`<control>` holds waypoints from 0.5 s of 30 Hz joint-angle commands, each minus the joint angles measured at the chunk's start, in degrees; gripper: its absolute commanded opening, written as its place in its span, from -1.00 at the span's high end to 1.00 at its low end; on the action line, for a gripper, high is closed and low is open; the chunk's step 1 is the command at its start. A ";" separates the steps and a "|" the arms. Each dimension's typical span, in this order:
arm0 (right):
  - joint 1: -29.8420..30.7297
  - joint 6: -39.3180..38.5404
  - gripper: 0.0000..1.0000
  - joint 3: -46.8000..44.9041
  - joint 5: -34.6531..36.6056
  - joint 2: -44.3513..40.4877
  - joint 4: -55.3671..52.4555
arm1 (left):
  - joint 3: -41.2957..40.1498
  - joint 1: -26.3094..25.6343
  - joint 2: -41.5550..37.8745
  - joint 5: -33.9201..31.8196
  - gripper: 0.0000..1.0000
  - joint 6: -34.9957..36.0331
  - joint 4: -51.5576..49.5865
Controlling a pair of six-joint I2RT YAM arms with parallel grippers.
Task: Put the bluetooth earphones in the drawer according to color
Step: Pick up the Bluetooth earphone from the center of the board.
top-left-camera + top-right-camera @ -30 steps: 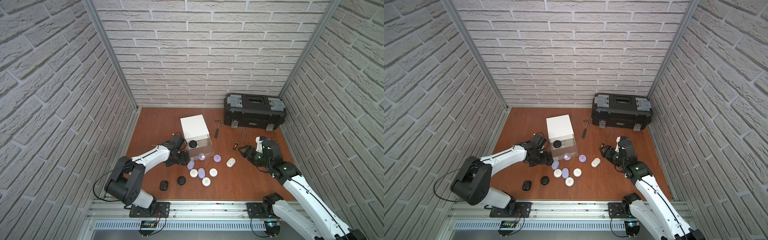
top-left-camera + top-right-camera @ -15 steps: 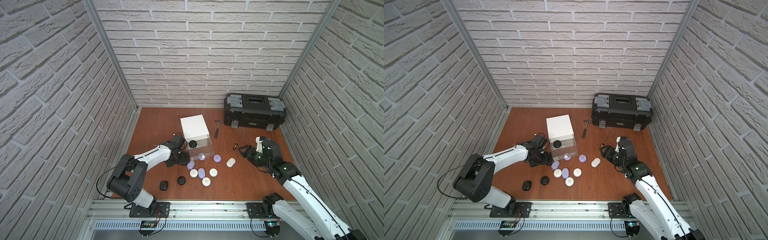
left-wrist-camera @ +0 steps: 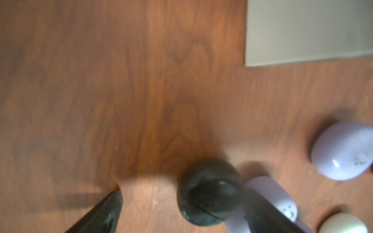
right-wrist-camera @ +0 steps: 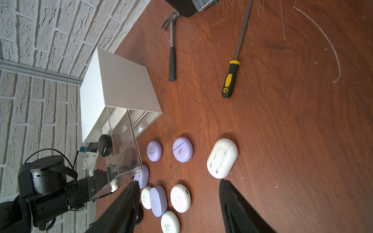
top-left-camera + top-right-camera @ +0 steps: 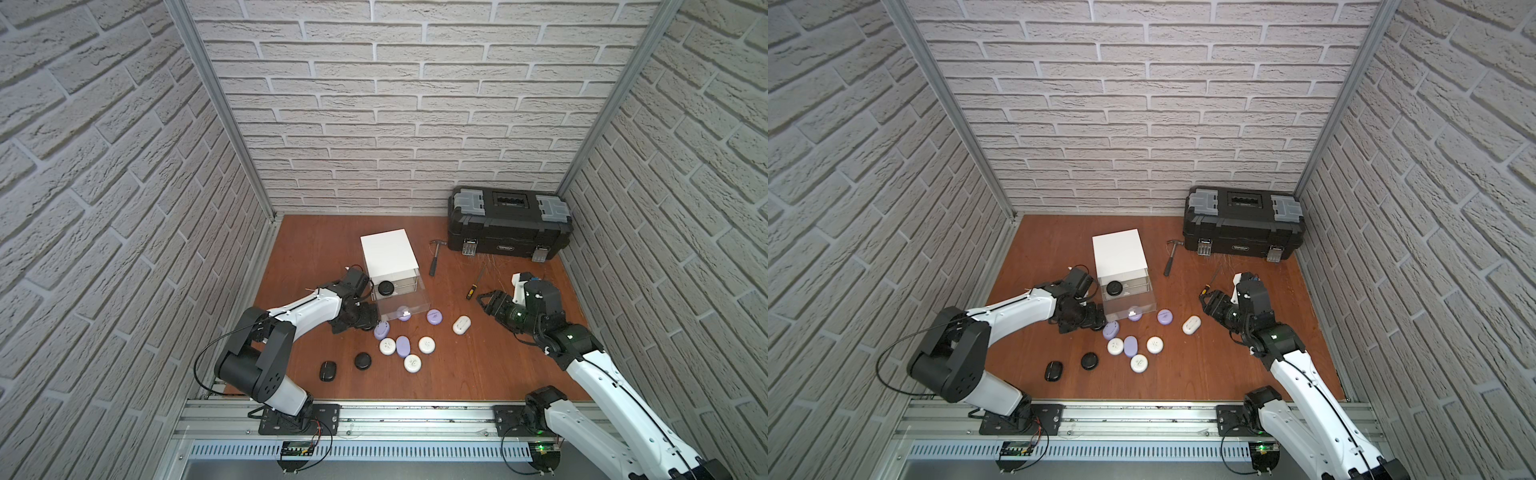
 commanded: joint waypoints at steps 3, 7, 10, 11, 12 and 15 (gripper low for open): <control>-0.57 -0.12 -0.34 0.04 0.12 -0.60 1.49 | -0.66 1.61 -0.99 -4.34 -0.97 2.04 -5.60; -0.56 -0.23 -0.34 0.09 0.00 -0.41 1.56 | -0.75 2.14 -2.09 -6.03 -0.96 2.52 -7.81; -0.59 -0.23 -0.34 0.25 -0.23 0.00 1.75 | -0.95 2.24 -3.46 -6.74 -0.94 2.77 -8.94; -0.56 -0.25 -0.34 0.32 -0.33 0.10 1.83 | -0.88 2.20 -3.86 -6.64 -0.91 2.91 -9.20; -0.56 -0.17 -0.34 0.25 -0.42 0.29 1.99 | -0.64 2.05 -4.20 -6.55 -0.90 3.08 -9.34; -0.58 0.01 -0.34 0.28 -0.81 0.62 2.37 | 0.66 1.12 -4.15 -5.94 -0.84 3.63 -9.49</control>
